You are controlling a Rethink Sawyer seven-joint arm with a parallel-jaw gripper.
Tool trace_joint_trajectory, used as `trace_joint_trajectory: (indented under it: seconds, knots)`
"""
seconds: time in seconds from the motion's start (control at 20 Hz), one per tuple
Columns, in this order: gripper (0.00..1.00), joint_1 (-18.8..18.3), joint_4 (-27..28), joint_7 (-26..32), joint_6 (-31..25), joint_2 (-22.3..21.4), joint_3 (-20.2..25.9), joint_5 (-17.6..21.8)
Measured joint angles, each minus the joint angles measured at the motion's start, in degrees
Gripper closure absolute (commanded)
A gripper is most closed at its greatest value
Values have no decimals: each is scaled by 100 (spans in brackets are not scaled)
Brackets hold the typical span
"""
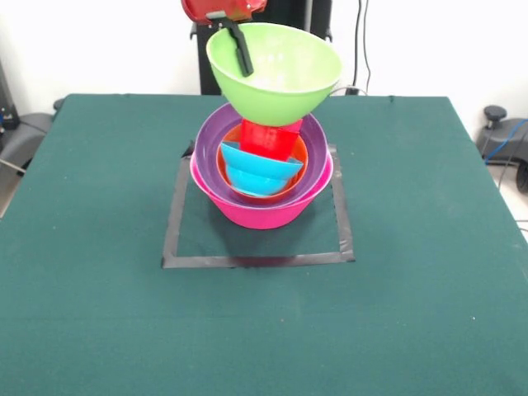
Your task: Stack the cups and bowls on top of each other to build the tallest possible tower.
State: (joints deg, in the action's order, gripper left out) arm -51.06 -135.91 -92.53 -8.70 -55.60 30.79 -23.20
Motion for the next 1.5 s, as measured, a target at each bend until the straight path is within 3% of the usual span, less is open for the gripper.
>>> trace_joint_trajectory:
  seconds: [0.35,0.5,0.75,0.95,1.0,1.15,1.2,1.5]
  knots:
    - [100,-44,-1,-162,321,142,138,295]
    - [100,207,45,-209,152,-9,-90,341]
    - [100,693,274,-231,-987,-568,-617,680]
    - [100,879,597,-288,-2749,-1237,-934,1091]
    - [100,891,825,-356,-3785,-1581,-1043,1265]
    - [100,891,1043,-436,-4584,-1831,-1121,1381]
    - [100,891,1232,-516,-5124,-1998,-1183,1443]
    - [100,883,1791,-750,-5734,-2172,-1266,1583]
